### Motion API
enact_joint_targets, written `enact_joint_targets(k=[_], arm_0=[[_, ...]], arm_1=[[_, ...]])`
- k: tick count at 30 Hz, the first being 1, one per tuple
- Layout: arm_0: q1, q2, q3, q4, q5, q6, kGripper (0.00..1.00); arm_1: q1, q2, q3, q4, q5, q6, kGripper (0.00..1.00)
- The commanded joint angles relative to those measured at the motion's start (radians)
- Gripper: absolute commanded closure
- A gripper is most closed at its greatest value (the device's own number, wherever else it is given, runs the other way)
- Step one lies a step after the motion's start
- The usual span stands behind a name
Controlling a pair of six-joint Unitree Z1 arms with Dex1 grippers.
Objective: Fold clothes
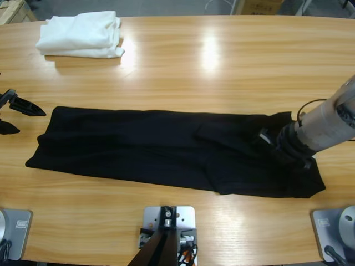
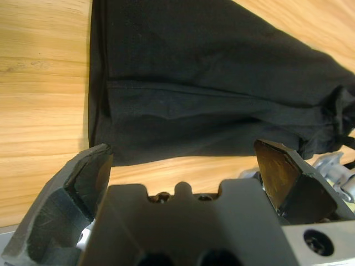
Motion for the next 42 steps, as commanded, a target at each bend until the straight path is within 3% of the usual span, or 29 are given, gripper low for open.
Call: enact_joint_targets(k=[1, 12, 16, 23, 27, 32, 35, 42], arm_0=[[-0.008, 0.026, -0.027, 0.012, -0.013, -0.001, 0.004], [-0.005, 0.045, -0.016, 0.006, -0.016, 0.0, 0.0], [-0.011, 0.057, 0.035, -0.052, -0.148, -0.035, 0.0], [-0.016, 0.061, 0.286, -0.322, -0.296, -0.068, 0.004], [-0.095, 0.095, 0.385, -0.445, -0.325, -0.056, 0.0], [-0.171, 0.167, 0.39, -0.497, -0.238, -0.104, 0.0], [-0.206, 0.197, 0.395, -0.571, -0.168, -0.172, 0.0], [-0.22, 0.293, 0.422, -0.716, -0.178, -0.188, 0.006]], arm_1=[[-0.087, 0.074, 0.074, -0.077, 0.004, -0.018, 0.022], [-0.477, 0.215, -0.086, 0.046, -0.098, -0.36, 0.019], [-0.553, 0.24, -0.229, 0.129, -0.108, -0.439, 0.011], [-0.571, 0.141, -0.407, 0.302, -0.111, -0.508, 0.0], [-0.571, 0.03, -0.528, 0.461, -0.116, -0.537, 0.0], [-0.571, -0.047, -0.579, 0.576, -0.109, -0.541, 0.0], [-0.572, -0.092, -0.575, 0.572, -0.102, -0.542, 0.0], [-0.571, -0.122, -0.507, 0.543, -0.099, -0.542, 0.0]])
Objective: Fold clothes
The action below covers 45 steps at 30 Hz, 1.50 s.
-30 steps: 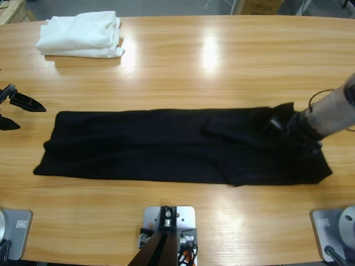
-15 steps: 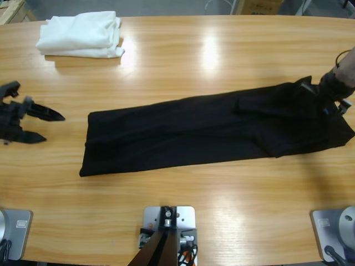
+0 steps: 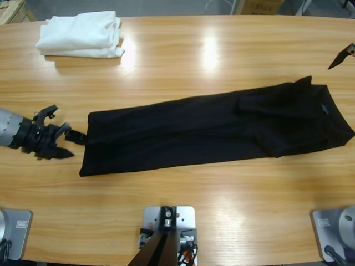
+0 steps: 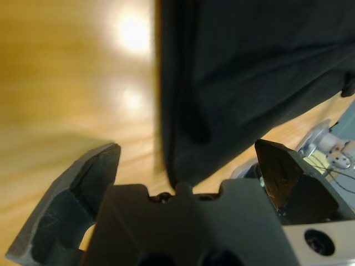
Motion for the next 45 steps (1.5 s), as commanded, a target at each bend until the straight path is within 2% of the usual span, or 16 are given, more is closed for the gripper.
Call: enact_joint_targets(k=[1, 5, 8, 13, 17, 24, 27, 30, 33, 40, 45], arm_0=[[-0.019, 0.134, 0.052, -0.128, 0.018, -0.026, 0.009], [-0.022, 0.169, 0.075, -0.164, -0.024, -0.025, 0.022], [-0.05, 0.193, 0.099, -0.182, -0.039, -0.026, 0.094], [-0.111, 0.194, 0.107, -0.182, -0.032, -0.039, 0.099], [-0.169, 0.15, 0.118, -0.17, 0.026, -0.104, 0.075], [-0.172, 0.135, 0.112, -0.15, 0.052, -0.138, 0.069], [-0.172, 0.065, 0.077, -0.066, 0.072, -0.158, 0.064], [-0.161, -0.038, -0.009, 0.115, 0.154, -0.162, 0.064], [-0.154, -0.033, -0.04, 0.201, 0.186, -0.165, 0.064], [-0.213, 0.038, -0.036, 0.142, 0.165, -0.268, 0.069], [-0.218, -0.007, 0.003, 0.093, 0.145, -0.39, 0.083]], arm_1=[[-0.008, -0.04, 0.069, -0.018, 0.003, -0.009, 0.0], [-0.008, -0.021, 0.069, -0.033, 0.003, -0.008, 0.0], [-0.008, -0.014, 0.071, -0.039, 0.003, -0.008, 0.0], [-0.008, -0.012, 0.072, -0.044, 0.0, -0.006, 0.0], [-0.008, -0.013, 0.083, -0.051, -0.001, -0.005, 0.0], [-0.008, -0.027, 0.106, -0.059, 0.002, -0.005, 0.0], [-0.008, -0.034, 0.118, -0.065, 0.003, -0.005, 0.0], [-0.008, -0.036, 0.124, -0.068, 0.003, -0.005, 0.0], [-0.008, -0.041, 0.126, -0.068, 0.003, -0.005, 0.0], [-0.008, -0.056, 0.142, -0.068, 0.002, -0.005, 0.0], [-0.008, -0.047, 0.156, -0.092, 0.01, -0.004, 0.0]])
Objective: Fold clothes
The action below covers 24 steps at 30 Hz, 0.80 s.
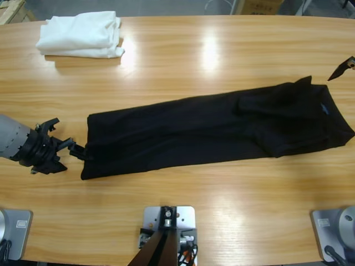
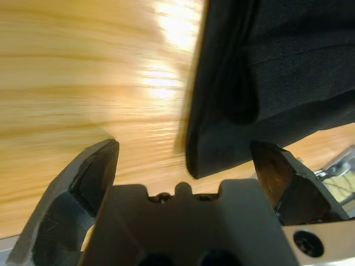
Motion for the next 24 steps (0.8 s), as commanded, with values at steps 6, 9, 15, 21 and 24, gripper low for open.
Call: enact_joint_targets(k=[6, 9, 15, 21, 24], arm_0=[[-0.027, 0.044, 0.187, -0.282, -0.063, -0.314, 0.101], [-0.028, 0.073, 0.219, -0.358, -0.079, -0.345, 0.1], [-0.028, 0.085, 0.231, -0.391, -0.069, -0.367, 0.098], [-0.008, 0.1, 0.305, -0.604, 0.016, -0.403, 0.122], [-0.01, 0.142, 0.303, -0.668, -0.002, -0.373, 0.161]], arm_1=[[-0.007, -0.003, 0.07, -0.052, 0.017, 0.0, 0.0], [-0.007, -0.004, 0.093, -0.066, 0.018, 0.0, 0.0], [-0.007, -0.001, 0.099, -0.075, 0.022, 0.001, 0.0], [-0.007, -0.007, 0.104, -0.079, 0.03, 0.001, 0.0], [-0.007, -0.01, 0.113, -0.081, 0.031, 0.001, 0.0]])
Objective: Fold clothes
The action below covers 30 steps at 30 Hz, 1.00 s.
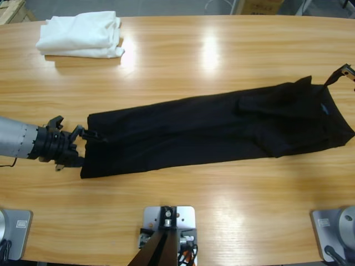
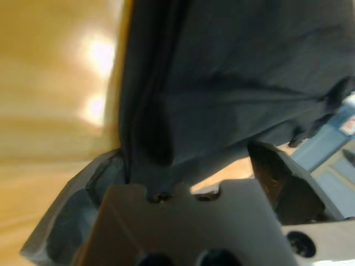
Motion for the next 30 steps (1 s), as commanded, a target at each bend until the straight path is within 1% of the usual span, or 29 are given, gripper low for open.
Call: enact_joint_targets(k=[1, 4, 8, 9, 11, 13, 15, 17, 18, 19, 20, 21, 23, 26, 28, 30], arm_0=[[0.005, 0.164, 0.098, -0.159, 0.07, 0.038, 0.165], [0.005, 0.164, 0.107, -0.163, 0.076, 0.112, 0.169], [0.005, 0.15, 0.092, -0.161, 0.067, 0.266, 0.181], [0.005, 0.151, 0.09, -0.156, 0.066, 0.296, 0.189], [0.005, 0.149, 0.086, -0.148, 0.061, 0.351, 0.237], [0.005, 0.143, 0.083, -0.139, 0.054, 0.395, 0.334], [0.005, 0.139, 0.082, -0.13, 0.051, 0.419, 0.453], [0.005, 0.129, 0.083, -0.124, 0.048, 0.443, 0.694], [0.005, 0.122, 0.083, -0.118, 0.047, 0.451, 0.784], [0.005, 0.121, 0.082, -0.108, 0.047, 0.456, 0.804], [0.005, 0.124, 0.082, -0.106, 0.047, 0.462, 0.877], [0.005, 0.126, 0.08, -0.106, 0.047, 0.467, 0.924], [0.005, 0.133, 0.068, -0.104, 0.043, 0.473, 1.0], [0.005, 0.108, 0.01, -0.04, 0.05, 0.498, 1.0], [0.005, 0.073, -0.057, 0.059, 0.081, 0.508, 1.0], [0.004, 0.044, -0.144, 0.2, 0.135, 0.516, 1.0]], arm_1=[[-0.007, -0.008, 0.043, -0.011, 0.02, 0.001, 0.0], [-0.007, -0.009, 0.045, -0.013, 0.02, 0.001, 0.0], [-0.007, -0.009, 0.049, -0.019, 0.029, 0.001, 0.0], [-0.007, -0.009, 0.049, -0.019, 0.029, 0.001, 0.0], [-0.007, -0.009, 0.052, -0.02, 0.029, 0.001, 0.0], [-0.007, -0.007, 0.056, -0.022, 0.029, 0.001, 0.0], [-0.007, -0.006, 0.059, -0.026, 0.032, 0.001, 0.0], [-0.007, -0.006, 0.057, -0.027, 0.033, 0.001, 0.0], [-0.007, -0.006, 0.057, -0.027, 0.033, 0.001, 0.0], [-0.007, -0.006, 0.059, -0.027, 0.033, 0.0, 0.0], [-0.007, -0.004, 0.061, -0.027, 0.033, 0.0, 0.0], [-0.007, -0.004, 0.062, -0.028, 0.034, 0.0, 0.0], [-0.007, -0.005, 0.065, -0.028, 0.035, 0.0, 0.0], [-0.007, -0.002, 0.065, -0.028, 0.035, 0.0, 0.0], [-0.007, 0.0, 0.062, -0.029, 0.037, 0.0, 0.0], [-0.007, 0.004, 0.06, -0.03, 0.039, 0.0, 0.0]])
